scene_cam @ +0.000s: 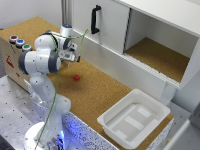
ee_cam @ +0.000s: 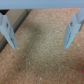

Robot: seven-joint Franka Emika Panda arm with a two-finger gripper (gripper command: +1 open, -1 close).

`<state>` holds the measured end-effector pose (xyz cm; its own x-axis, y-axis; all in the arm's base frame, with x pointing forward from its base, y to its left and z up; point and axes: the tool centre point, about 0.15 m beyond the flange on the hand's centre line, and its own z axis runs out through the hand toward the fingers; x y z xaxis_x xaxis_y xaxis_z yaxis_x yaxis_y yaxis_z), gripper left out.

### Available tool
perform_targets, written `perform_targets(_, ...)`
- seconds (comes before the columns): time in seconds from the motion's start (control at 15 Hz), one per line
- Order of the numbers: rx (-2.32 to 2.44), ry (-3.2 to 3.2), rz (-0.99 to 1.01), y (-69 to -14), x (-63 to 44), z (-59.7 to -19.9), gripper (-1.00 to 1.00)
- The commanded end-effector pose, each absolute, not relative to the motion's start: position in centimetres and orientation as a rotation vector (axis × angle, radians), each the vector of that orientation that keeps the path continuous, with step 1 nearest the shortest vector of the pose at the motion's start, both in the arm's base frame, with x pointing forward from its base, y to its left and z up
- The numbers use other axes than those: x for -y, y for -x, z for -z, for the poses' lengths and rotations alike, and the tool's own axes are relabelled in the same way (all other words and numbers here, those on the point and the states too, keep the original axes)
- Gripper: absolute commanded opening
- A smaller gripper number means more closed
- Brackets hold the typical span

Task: Slide the pink block to the right

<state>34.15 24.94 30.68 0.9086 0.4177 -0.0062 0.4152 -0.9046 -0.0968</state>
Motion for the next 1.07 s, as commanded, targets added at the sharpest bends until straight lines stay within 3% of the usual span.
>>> perform_targets(0.0,0.430,3.026,-0.066,-34.8,-21.5,-31.0,1.00)
perform_targets(0.33,0.127,3.103,-0.043,-35.4,-21.7,-29.4,1.00)
perform_targets(0.6,0.159,3.116,-0.081,-35.6,-21.7,-26.6,1.00)
perform_targets(0.67,0.115,3.065,-0.112,-35.5,-21.0,-25.3,-1.00)
perform_targets(1.0,0.147,3.023,-0.093,-36.5,-22.0,-23.9,-1.00)
